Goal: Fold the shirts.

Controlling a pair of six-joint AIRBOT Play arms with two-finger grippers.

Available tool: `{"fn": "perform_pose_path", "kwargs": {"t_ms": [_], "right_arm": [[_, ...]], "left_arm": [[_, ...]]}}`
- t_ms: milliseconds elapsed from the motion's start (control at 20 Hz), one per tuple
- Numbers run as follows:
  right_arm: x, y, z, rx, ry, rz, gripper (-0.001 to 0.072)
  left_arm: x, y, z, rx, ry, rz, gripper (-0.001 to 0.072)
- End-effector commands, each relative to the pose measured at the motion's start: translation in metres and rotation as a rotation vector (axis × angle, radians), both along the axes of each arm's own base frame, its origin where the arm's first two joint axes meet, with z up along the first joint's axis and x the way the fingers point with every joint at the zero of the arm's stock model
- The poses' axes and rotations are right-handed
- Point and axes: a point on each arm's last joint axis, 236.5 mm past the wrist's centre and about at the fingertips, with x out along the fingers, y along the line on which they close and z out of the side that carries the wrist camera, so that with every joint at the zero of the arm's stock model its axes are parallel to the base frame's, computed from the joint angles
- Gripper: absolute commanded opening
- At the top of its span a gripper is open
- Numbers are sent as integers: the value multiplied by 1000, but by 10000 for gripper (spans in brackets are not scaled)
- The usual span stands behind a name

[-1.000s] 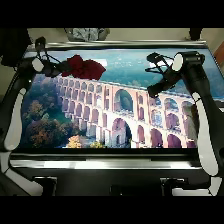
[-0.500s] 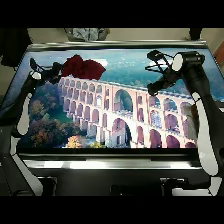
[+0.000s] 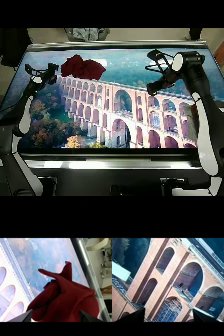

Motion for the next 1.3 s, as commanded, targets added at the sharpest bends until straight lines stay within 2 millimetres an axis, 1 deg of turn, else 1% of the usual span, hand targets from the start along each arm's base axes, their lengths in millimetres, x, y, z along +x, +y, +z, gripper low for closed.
{"fn": "perform_pose_path", "kwargs": {"t_ms": [0, 150, 200, 400, 650, 750, 800, 850, 1100, 1250], "right_arm": [[0, 1, 0, 5, 1, -4, 683], [-1, 1, 0, 6, 3, -5, 683], [-1, 1, 0, 6, 6, -7, 683], [-3, 1, -1, 4, 16, -6, 683], [-3, 1, -1, 5, 17, -9, 683], [-3, 1, -1, 5, 17, -9, 683], [-3, 1, -1, 5, 16, -9, 683], [-3, 1, -1, 5, 16, -9, 683], [-3, 1, -1, 10, 18, -21, 682], [-3, 1, -1, 11, 18, -24, 666]], "left_arm": [[1, -6, -8, -6, 8, -4, 659], [-8, -30, -29, -46, 85, -76, 659], [-11, -34, -32, -50, 98, -90, 659], [-7, -33, -21, -8, 68, -108, 659], [-6, -34, -20, -3, 65, -113, 659], [-6, -39, -20, -3, 66, -120, 658], [-6, -44, -20, -2, 66, -127, 632], [-6, -50, -21, -2, 67, -135, 587], [-11, -92, -29, -6, 87, -203, 587], [-12, -105, -34, -7, 95, -221, 587]]}}
